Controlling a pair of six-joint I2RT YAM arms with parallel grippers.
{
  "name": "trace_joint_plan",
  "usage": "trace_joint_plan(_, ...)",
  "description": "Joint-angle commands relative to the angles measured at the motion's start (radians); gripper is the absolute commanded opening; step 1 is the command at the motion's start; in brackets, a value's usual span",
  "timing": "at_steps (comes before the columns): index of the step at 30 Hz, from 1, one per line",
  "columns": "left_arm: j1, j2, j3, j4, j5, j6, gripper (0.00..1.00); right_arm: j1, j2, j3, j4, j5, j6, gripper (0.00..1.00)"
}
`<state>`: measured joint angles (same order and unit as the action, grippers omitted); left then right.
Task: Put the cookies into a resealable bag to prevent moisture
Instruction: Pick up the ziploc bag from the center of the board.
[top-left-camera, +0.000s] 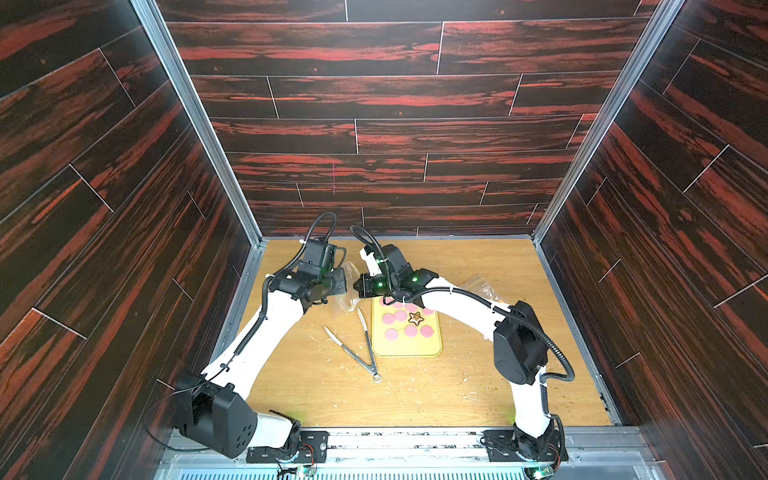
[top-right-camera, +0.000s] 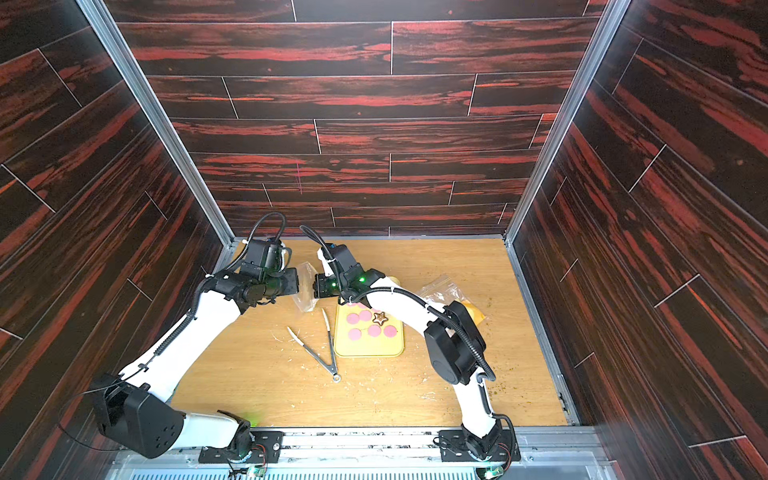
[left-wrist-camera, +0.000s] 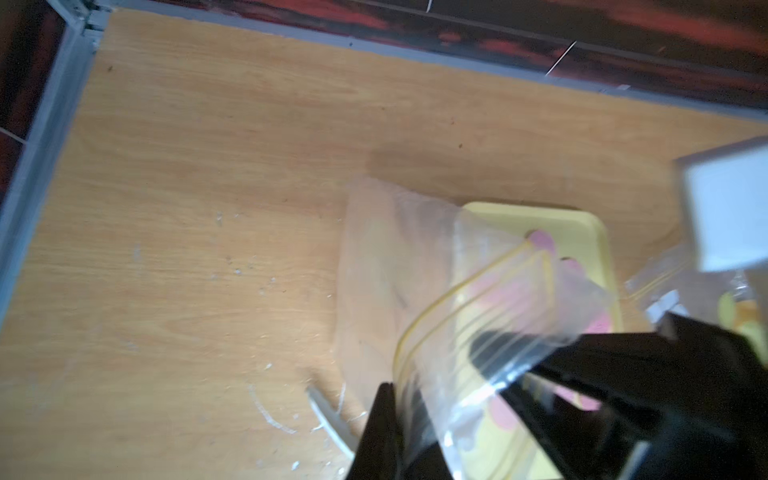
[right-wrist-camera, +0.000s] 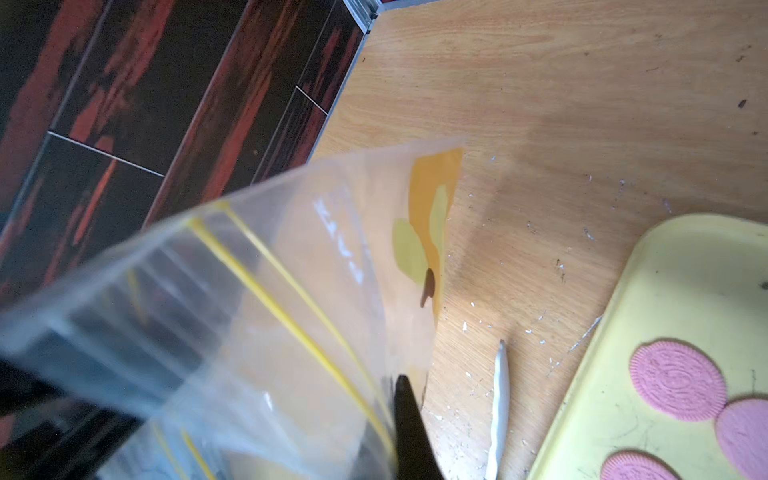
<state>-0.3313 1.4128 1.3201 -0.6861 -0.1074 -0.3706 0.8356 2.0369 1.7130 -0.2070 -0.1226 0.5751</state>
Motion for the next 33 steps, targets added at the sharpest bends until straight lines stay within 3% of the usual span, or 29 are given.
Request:
trace_joint_plan(1,-0.003,0.023,0.021,-0.065,-0.019,0.049,0.1,-0.01,-0.091,-0.026,0.045,-0.06,0.043,0.0)
trace_joint_plan(4,-0.001,0.036,0.051,-0.082,-0.041,0.07,0.0,-0.013,-0.093,-0.033,0.052,-0.071,0.044,0.0)
trace_joint_plan(12,-0.001,0.079,0.27,-0.366,-0.03,0.105,0.0,-0.037,-0.036,-0.039,0.048,0.02,-0.012,0.0)
trace_joint_plan(16,0.001,0.094,0.319,-0.459,0.0,0.099,0.0,-0.036,-0.008,-0.048,0.112,-0.017,-0.045,0.07)
trace_joint_plan(21,0.018,0.163,0.293,-0.456,0.027,0.073,0.0,-0.033,0.015,-0.119,0.263,-0.101,-0.066,0.21)
trace_joint_plan(24,0.033,0.202,0.284,-0.428,0.028,0.071,0.0,-0.022,-0.013,-0.207,0.388,-0.136,-0.128,0.35)
trace_joint_plan(31,0.064,0.318,0.375,-0.456,0.057,0.087,0.0,-0.006,-0.204,-0.517,0.688,-0.145,-0.261,0.81)
trace_joint_plan(33,0.066,0.334,0.408,-0.464,0.066,0.093,0.0,0.002,-0.262,-0.622,0.74,-0.113,-0.284,0.85)
